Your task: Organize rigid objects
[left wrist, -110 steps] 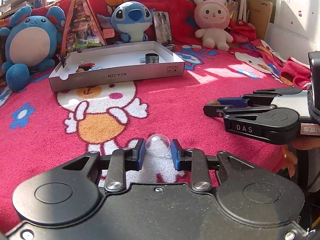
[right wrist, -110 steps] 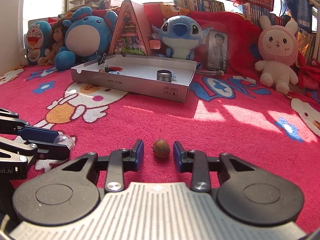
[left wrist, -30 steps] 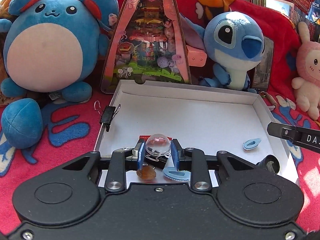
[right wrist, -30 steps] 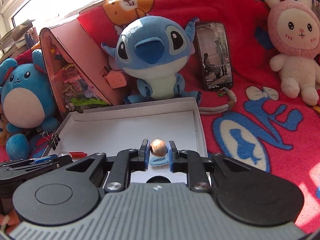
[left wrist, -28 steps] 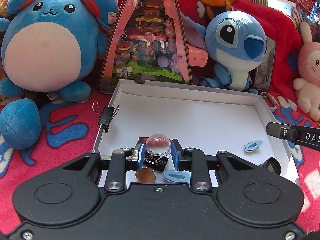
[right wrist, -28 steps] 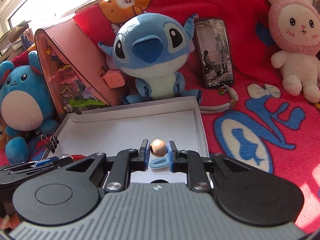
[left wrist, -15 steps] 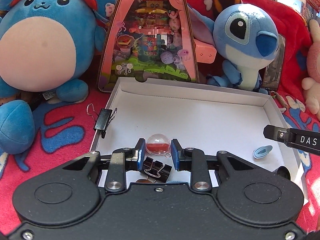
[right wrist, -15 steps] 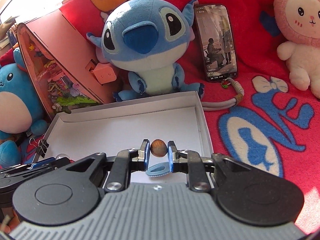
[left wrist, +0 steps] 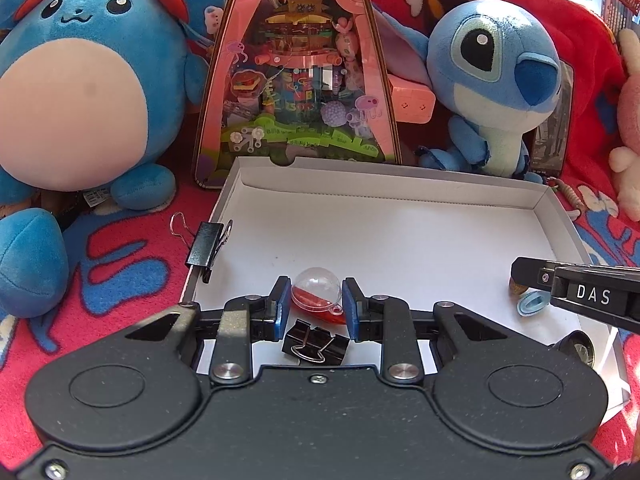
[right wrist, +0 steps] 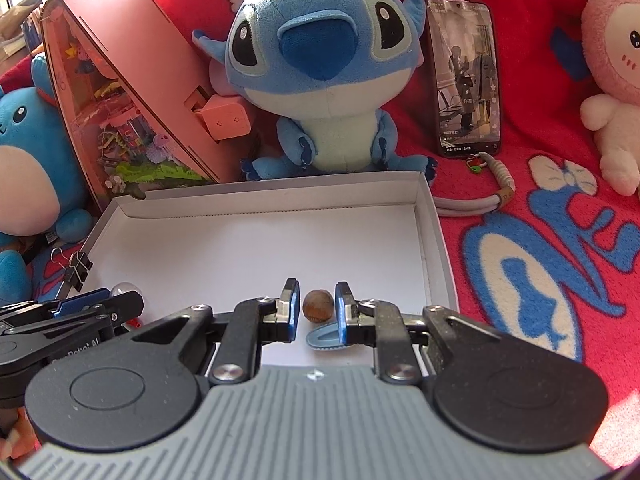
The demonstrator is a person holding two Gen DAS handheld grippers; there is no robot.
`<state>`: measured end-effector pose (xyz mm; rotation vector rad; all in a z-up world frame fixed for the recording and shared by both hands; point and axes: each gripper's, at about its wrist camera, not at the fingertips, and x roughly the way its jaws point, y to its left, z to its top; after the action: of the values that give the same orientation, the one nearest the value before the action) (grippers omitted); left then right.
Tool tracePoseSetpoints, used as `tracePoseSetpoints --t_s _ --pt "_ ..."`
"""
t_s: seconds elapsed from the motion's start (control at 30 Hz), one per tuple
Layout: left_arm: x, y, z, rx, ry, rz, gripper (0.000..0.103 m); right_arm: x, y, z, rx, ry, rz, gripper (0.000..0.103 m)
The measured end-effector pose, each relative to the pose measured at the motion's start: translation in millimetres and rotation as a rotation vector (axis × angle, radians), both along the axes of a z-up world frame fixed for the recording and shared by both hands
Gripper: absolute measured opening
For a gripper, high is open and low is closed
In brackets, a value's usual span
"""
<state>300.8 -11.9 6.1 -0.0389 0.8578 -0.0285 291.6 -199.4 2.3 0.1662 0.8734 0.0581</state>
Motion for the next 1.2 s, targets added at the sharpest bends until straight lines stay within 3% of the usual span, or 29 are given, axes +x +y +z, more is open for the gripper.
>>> tracePoseSetpoints --t_s 0.53,0.6,0.67,0.7,0.73,0.8,0.87,0.9,1.07,1.2 --pt "1.0 2.6 -6.6 -0.002 0.009 0.014 0.027 1.6 -1.8 -2.0 -0.004 0.008 -0.001 0.024" --pt "-0.8 1.9 -6.1 0.003 0.007 0.009 0.030 0.8 -2.5 -1.2 0.001 0.001 -0.004 0.027" --pt "-4.4 2.7 -3.3 -0.005 -0.002 0.010 0.045 -2.0 -3.1 1.2 0.003 -0.015 -0.005 0.029" --pt "-7.1 3.5 -1.0 -0.009 -0.010 0.012 0.047 -4.0 -3.5 2.9 0.004 -0.025 -0.006 0.031" --pt "-10.9 4.3 1.9 -0.013 -0.022 0.011 0.049 -7.2 -3.8 5.5 0.003 -0.039 -0.006 0.044" --pt "-20.3 5.2 8.5 -0.006 -0.053 0.007 0.058 -15.4 -4.2 10.9 -0.003 -0.077 0.004 0.053" --pt "-30.2 6.2 14.3 0.001 -0.085 0.005 0.079 -26.5 -4.7 17.2 -0.005 -0.120 0.015 0.065" --pt "-37.2 6.6 18.3 0.005 -0.105 0.002 0.082 -30.9 -5.4 19.0 -0.003 -0.134 0.013 0.068" --pt "-74.0 9.5 35.6 -0.003 -0.180 -0.014 0.091 -66.8 -17.1 31.1 0.073 -0.221 -0.019 0.088" --pt "-113.6 13.8 43.0 -0.010 -0.241 -0.008 0.093 -98.3 -23.6 34.2 0.098 -0.278 -0.037 0.094"
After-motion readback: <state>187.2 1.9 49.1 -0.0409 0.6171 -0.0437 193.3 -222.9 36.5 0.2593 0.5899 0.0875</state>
